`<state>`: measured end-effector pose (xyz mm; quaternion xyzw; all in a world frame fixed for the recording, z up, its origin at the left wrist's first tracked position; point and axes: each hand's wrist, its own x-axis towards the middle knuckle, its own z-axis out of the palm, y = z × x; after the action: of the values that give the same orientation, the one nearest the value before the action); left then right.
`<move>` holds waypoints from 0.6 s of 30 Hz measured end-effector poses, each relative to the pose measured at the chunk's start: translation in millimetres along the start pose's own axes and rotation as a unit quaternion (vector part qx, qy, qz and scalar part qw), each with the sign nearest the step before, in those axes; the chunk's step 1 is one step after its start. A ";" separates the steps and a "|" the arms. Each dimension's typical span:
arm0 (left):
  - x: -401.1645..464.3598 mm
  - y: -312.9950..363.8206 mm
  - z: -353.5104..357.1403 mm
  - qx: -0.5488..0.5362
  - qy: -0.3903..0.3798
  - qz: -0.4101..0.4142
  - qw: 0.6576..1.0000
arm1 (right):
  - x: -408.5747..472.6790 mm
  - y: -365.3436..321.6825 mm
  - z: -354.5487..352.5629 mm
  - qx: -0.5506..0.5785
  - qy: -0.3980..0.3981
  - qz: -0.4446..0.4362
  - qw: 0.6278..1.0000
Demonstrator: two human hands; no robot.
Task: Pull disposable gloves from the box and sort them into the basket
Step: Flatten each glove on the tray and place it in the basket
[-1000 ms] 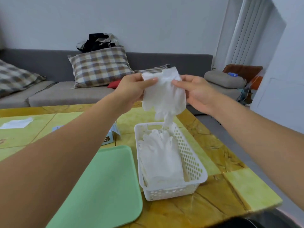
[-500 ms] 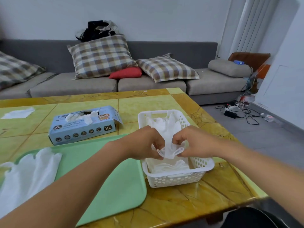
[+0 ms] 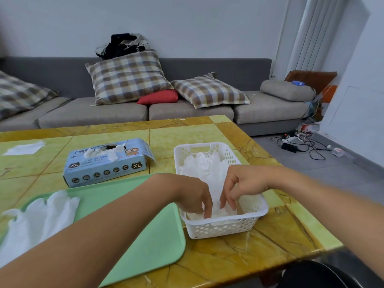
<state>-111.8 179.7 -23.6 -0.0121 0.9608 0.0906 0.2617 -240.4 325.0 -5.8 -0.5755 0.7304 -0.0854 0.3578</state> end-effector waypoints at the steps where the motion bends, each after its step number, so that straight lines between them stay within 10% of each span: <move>1: 1.4 2.0 0.0 0.007 -0.005 -0.008 1.000 | 2.2 -1.1 -3.8 0.024 0.012 0.000 1.000; 5: 6.6 6.6 -0.4 0.022 -0.011 -0.022 0.999 | 34.0 2.9 -8.5 -0.023 0.192 0.012 0.981; 8: 9.4 5.4 0.9 0.022 -0.010 -0.023 0.999 | 63.0 4.6 -10.4 -0.153 0.153 0.077 0.973; 13: 8.2 8.1 -2.0 0.028 -0.005 -0.014 0.999 | 69.9 11.0 -26.5 -0.041 0.345 0.069 0.935; 18: 8.7 5.1 -6.0 0.019 0.000 -0.005 1.000 | 50.6 -5.2 2.6 -0.172 0.119 0.078 0.975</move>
<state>-122.6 183.8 -22.1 -0.0118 0.9622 0.0712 0.2625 -238.9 278.4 -26.4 -0.5555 0.8139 0.0017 0.1701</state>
